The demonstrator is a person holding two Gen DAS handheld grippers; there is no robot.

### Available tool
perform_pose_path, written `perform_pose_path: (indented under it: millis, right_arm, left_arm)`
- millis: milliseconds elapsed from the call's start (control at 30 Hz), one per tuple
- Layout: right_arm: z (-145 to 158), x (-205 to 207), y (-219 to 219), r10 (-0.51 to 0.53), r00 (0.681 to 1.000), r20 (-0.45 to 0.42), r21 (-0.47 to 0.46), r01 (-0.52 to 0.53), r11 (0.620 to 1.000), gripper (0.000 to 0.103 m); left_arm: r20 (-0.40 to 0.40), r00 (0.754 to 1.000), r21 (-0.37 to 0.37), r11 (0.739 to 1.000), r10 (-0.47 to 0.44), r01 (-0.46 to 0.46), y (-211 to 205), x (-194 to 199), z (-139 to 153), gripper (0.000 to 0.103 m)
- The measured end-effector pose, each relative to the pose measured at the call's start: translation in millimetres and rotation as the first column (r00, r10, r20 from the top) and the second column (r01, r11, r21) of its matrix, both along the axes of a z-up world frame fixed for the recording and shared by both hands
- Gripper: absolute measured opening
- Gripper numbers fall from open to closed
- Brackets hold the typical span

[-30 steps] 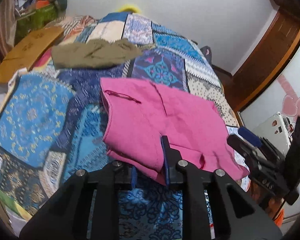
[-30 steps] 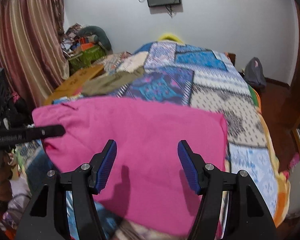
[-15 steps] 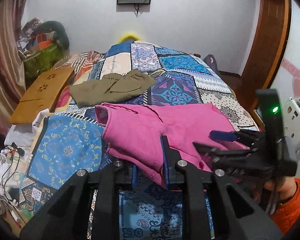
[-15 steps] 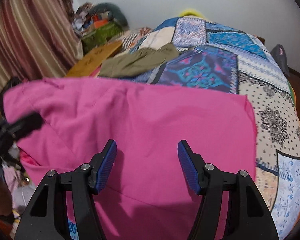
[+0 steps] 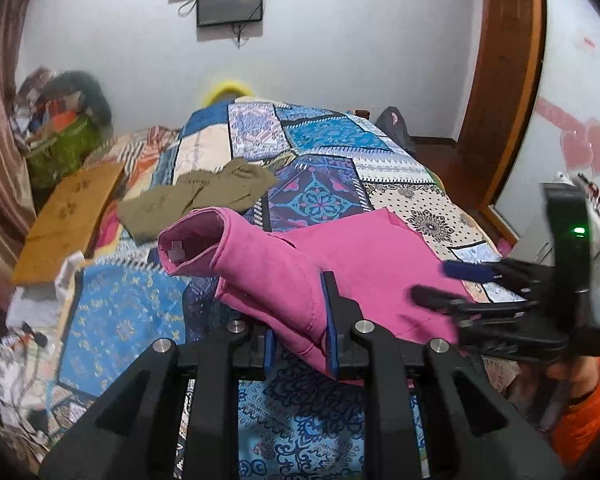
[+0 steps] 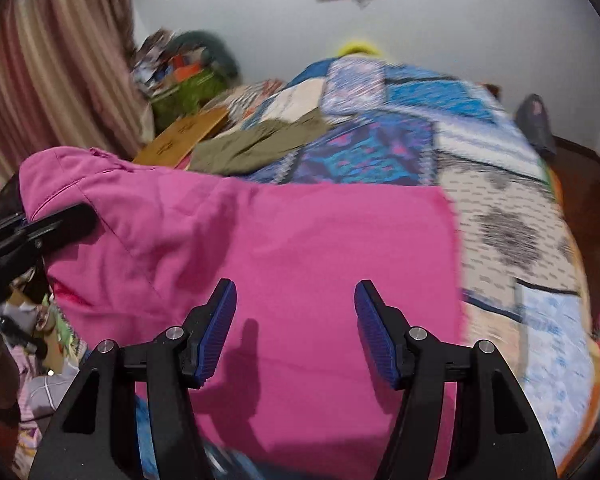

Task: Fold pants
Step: 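Lift the held edge and fold it over the pants with the left gripper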

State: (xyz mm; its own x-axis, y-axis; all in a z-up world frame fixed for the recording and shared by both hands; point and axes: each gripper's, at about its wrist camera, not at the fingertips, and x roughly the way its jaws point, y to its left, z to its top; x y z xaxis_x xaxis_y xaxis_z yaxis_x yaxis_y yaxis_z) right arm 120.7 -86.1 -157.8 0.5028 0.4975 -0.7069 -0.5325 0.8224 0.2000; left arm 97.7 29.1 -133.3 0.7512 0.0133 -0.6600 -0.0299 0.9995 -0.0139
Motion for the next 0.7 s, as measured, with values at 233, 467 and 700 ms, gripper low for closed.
perform_pose_path:
  millis: [233,467,700]
  right_arm:
    - [-21.8,-17.0,-71.6,-0.131,0.991,-0.005,-0.052,0.131,0.990,0.059]
    - [-45.1,-20.8,-78.9,-0.154,0.986,-0.068,-0.041,0.152,0.988,0.059]
    - [-49.8,-17.8,-87.4,-0.150,0.983,-0.108,0.029,0.153,0.988,0.059]
  left_arm:
    - [0.008,0.999,0.069,0.997,-0.037,0.036,-29.2,1.5,9.0,0.019]
    - [0.005,0.997,0.096,0.992,-0.082,0.082,-57.2,16.8,12.3,0.019]
    - [0.000,0.985,0.133,0.976,-0.172,0.170,-93.7,37.1,14.4,0.019]
